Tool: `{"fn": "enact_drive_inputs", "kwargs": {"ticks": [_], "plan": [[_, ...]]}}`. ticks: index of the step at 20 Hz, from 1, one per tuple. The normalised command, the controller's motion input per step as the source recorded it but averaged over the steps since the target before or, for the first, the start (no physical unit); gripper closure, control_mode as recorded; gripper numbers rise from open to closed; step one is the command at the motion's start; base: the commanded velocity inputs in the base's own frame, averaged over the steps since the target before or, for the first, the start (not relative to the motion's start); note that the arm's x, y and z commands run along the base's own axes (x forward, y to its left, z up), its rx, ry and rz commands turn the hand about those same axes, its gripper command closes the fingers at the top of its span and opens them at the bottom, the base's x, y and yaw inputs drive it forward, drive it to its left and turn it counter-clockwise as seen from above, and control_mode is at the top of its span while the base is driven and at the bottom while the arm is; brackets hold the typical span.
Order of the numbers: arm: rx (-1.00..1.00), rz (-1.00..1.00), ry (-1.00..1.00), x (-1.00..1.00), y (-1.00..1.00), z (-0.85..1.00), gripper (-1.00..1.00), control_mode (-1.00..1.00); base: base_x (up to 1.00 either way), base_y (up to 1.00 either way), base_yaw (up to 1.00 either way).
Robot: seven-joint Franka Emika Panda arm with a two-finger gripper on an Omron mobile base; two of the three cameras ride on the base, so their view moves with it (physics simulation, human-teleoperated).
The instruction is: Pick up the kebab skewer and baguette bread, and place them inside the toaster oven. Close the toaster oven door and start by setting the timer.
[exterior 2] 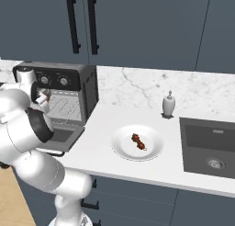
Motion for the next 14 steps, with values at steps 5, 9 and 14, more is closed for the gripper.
{"fn": "enact_drive_inputs", "kwargs": {"ticks": [5, 9, 14], "plan": [[-0.01, 0.00, 0.02, -0.37, 0.00, -0.39, -1.00, -1.00, 0.00, 0.00, 0.00], [0.00, 0.00, 0.00, -0.41, 0.00, -0.35, -1.00, -1.00, 0.00, 0.00, 0.00], [0.00, 0.00, 0.00, -0.05, -0.08, 0.19, -1.00, -1.00, 0.00, 0.00, 0.00]]}}
